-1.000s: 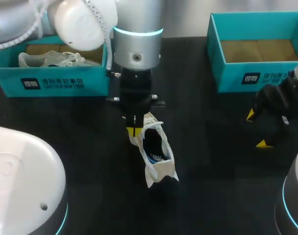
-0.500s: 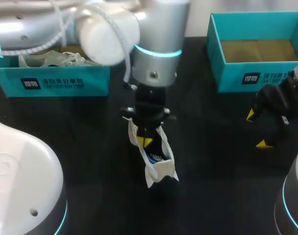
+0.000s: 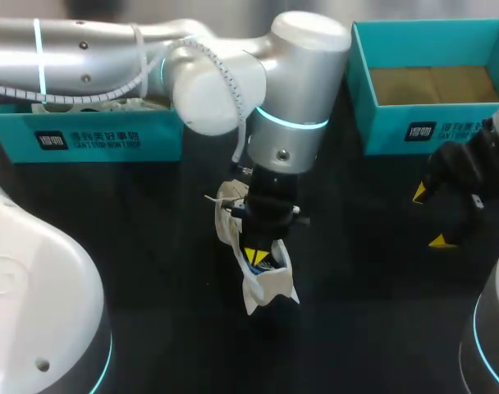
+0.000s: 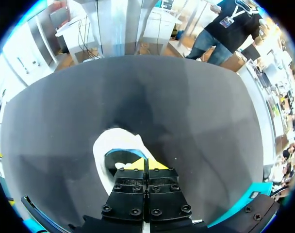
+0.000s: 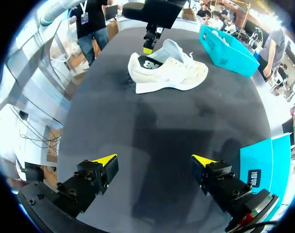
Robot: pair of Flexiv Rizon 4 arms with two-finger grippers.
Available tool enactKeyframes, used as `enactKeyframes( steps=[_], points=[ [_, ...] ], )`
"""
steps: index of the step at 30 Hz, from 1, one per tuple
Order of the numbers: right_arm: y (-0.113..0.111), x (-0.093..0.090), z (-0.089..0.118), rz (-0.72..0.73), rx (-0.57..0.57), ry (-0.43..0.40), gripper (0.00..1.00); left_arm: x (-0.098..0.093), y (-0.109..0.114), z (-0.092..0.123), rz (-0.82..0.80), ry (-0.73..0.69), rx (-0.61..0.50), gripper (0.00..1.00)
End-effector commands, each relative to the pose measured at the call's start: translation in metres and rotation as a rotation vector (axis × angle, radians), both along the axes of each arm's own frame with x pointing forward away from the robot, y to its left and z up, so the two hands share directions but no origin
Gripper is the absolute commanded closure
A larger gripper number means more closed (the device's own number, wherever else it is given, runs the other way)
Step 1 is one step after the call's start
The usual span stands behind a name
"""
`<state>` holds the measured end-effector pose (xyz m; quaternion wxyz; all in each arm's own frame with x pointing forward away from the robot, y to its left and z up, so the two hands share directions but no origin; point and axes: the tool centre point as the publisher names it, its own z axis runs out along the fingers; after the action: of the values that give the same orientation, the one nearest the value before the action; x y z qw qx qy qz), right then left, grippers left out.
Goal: Take the shoe out of the shoebox, open the shoe tongue, remove and reinsert the insole, then place the shoe into the shoebox
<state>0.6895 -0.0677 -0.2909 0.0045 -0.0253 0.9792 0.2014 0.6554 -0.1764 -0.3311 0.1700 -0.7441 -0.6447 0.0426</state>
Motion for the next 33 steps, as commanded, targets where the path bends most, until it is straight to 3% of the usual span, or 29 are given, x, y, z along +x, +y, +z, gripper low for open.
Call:
enactKeyframes(
  steps=[1, 13, 25, 33],
  points=[
    [0.001, 0.0, 0.0, -0.001, -0.003, 0.0, 0.0, 0.0, 0.005, -0.01, 0.012, 0.012, -0.01, 1.0],
    [0.001, 0.0, 0.0, -0.001, -0.003, 0.0, 0.0, -0.006, 0.005, -0.034, 0.044, 0.018, -0.048, 1.0],
    [0.001, 0.0, 0.0, -0.001, -0.003, 0.0, 0.0, -0.001, 0.002, -0.038, 0.09, 0.024, -0.042, 1.0],
    [0.001, 0.0, 0.0, -0.001, -0.003, 0.0, 0.0, -0.007, -0.008, -0.075, 0.142, -0.02, -0.043, 1.0]
  ],
)
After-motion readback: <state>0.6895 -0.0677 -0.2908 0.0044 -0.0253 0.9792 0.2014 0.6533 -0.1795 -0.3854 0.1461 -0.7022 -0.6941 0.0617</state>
